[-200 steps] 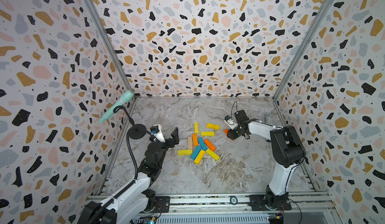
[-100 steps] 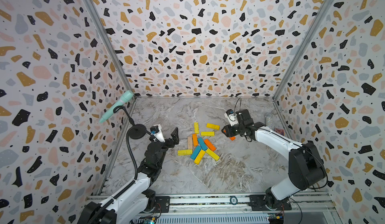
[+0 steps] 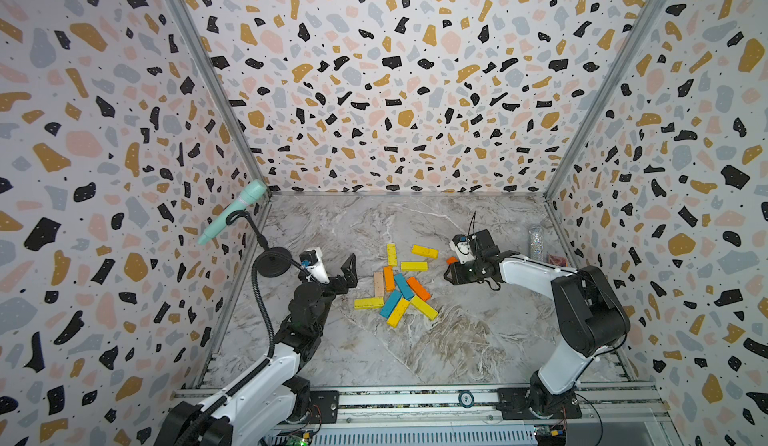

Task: Assemble the number 6 with building blocks
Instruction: Adjust the building block at the center of the board.

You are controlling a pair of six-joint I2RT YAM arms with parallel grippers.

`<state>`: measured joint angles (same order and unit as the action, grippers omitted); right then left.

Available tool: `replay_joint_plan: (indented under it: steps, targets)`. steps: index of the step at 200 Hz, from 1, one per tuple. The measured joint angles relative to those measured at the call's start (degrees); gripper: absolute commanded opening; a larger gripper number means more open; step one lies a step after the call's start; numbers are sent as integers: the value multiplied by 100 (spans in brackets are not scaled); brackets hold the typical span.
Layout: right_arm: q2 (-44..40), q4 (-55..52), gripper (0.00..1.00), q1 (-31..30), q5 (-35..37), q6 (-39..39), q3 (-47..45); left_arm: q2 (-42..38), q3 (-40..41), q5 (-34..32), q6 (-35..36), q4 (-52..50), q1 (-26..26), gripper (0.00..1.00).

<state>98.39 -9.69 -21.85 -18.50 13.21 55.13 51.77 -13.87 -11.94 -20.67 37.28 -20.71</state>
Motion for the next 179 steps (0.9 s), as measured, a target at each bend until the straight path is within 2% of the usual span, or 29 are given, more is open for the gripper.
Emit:
replay_joint_plan:
  steps: [104, 179]
  targets:
    - [116, 33, 51, 501, 269, -44, -122, 37, 0, 7, 0, 0, -2, 100]
    - [264, 186, 64, 181, 702, 260, 55, 37, 0, 7, -4, 0, -4, 99]
